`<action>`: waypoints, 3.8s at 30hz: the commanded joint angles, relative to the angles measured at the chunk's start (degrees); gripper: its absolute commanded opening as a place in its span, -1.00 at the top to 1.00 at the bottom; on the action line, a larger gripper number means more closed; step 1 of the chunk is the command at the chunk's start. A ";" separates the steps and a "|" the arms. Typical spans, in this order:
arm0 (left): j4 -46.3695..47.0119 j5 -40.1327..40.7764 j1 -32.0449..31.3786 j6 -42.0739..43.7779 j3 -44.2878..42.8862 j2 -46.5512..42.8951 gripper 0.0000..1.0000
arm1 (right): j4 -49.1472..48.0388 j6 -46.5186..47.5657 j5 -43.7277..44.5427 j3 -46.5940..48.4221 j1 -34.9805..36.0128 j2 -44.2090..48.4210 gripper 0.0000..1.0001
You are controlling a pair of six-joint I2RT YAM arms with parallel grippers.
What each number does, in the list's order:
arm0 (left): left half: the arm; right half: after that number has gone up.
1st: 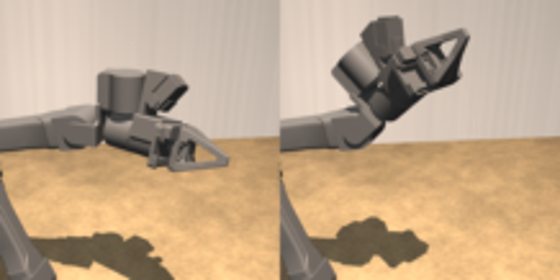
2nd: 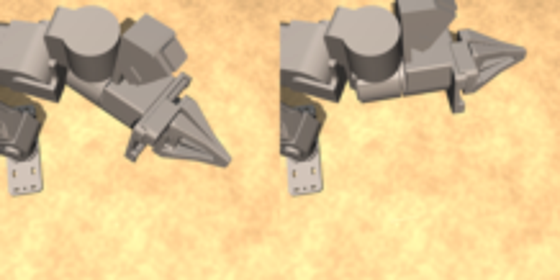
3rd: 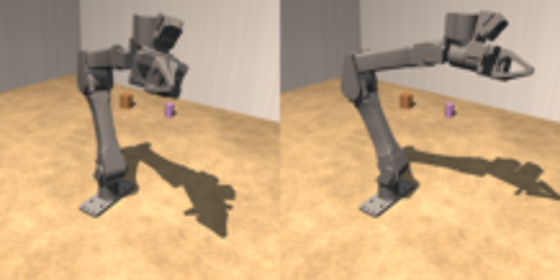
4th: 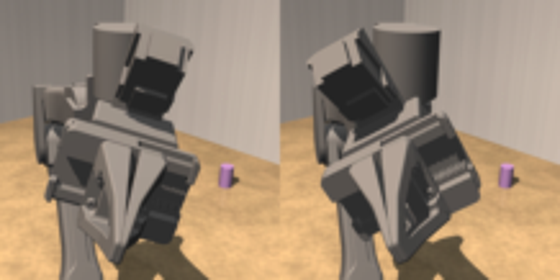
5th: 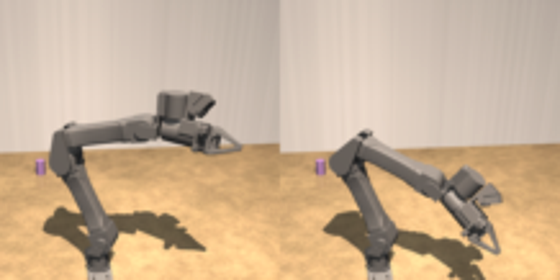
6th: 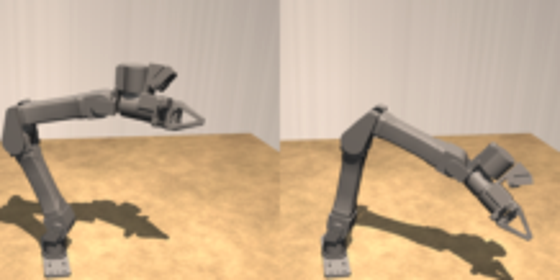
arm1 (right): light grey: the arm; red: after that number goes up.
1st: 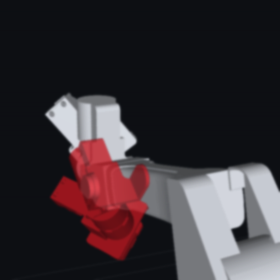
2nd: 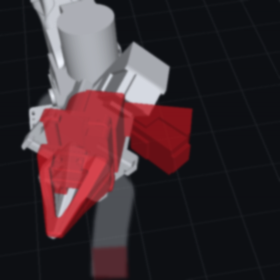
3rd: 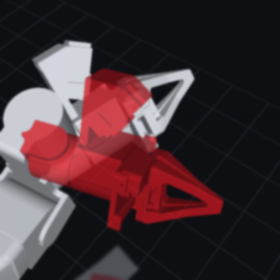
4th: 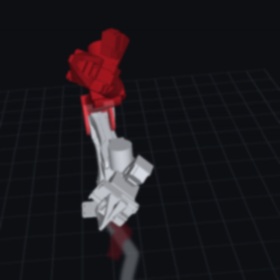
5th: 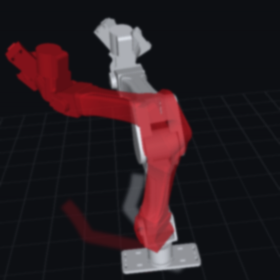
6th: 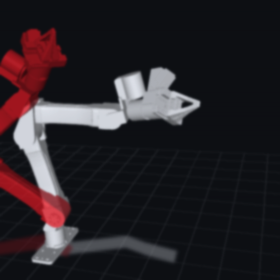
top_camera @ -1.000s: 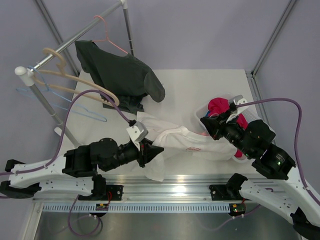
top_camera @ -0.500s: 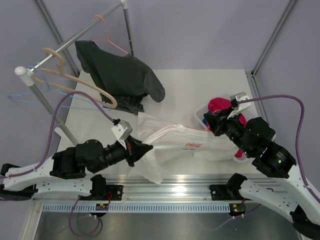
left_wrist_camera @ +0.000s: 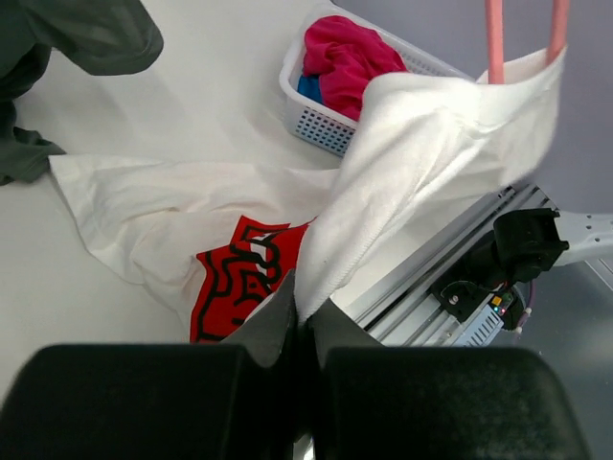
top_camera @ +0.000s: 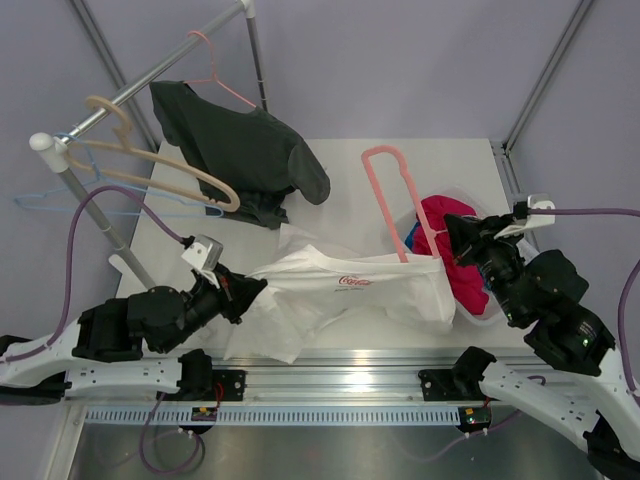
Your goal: Remove the t-shirt from the hanger
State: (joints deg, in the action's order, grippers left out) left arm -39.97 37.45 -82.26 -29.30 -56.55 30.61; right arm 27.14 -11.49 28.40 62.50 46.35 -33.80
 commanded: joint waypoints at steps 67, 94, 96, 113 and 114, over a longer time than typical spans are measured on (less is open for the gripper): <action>52.35 -5.81 24.43 5.13 14.36 50.60 1.00 | -56.74 11.05 -9.59 14.76 -0.73 -33.43 1.00; 60.17 -12.13 23.29 7.67 15.76 55.89 -0.98 | -77.76 9.64 -8.98 8.96 -0.73 -37.48 1.00; 60.27 -14.24 23.02 8.20 16.39 52.02 -0.98 | -76.98 10.08 -8.28 7.73 -0.73 -35.99 1.00; 54.20 -23.65 16.17 15.06 4.87 40.32 -0.97 | -73.37 6.91 -6.69 3.24 -0.73 -29.83 1.00; 54.03 -24.09 15.73 15.06 4.70 40.14 -0.98 | -73.02 7.52 -6.69 3.42 -0.73 -29.92 1.00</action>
State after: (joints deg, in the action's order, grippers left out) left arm 13.39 16.27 -65.69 -15.40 -49.93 70.57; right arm -43.62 -3.92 20.14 63.99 46.00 -65.43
